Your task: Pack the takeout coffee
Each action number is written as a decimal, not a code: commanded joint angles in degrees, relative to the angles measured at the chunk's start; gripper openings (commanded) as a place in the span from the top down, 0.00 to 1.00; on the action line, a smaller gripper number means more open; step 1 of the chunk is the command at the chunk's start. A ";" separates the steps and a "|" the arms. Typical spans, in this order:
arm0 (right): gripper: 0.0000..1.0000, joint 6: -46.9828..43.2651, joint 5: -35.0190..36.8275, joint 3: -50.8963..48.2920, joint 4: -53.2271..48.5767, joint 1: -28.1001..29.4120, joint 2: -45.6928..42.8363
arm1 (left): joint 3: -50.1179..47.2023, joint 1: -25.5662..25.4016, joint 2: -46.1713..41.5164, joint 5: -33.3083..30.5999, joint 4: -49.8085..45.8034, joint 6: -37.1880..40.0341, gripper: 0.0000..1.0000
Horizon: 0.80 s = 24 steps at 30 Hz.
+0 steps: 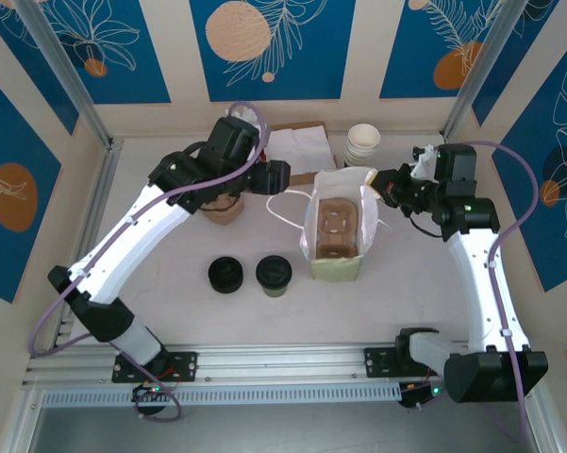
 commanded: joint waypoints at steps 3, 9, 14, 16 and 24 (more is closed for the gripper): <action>1.00 8.89 -2.41 3.80 -6.48 -1.81 3.75 | -15.84 0.50 -8.26 -4.17 8.97 -0.46 0.26; 1.00 9.61 -1.93 4.30 -4.78 -2.02 6.37 | -31.97 -1.54 -13.33 -5.24 18.55 0.64 0.27; 1.00 9.65 -5.25 1.03 -1.07 -4.37 8.32 | -36.34 -2.04 -13.02 -3.51 19.94 -0.16 0.25; 1.00 9.42 -6.06 -0.59 0.52 -4.54 8.74 | -37.12 -3.16 -12.79 -2.89 20.40 -0.03 0.25; 1.00 8.63 -5.00 -6.48 4.81 -4.63 7.56 | -42.07 -11.00 -14.19 -8.05 22.86 1.92 0.07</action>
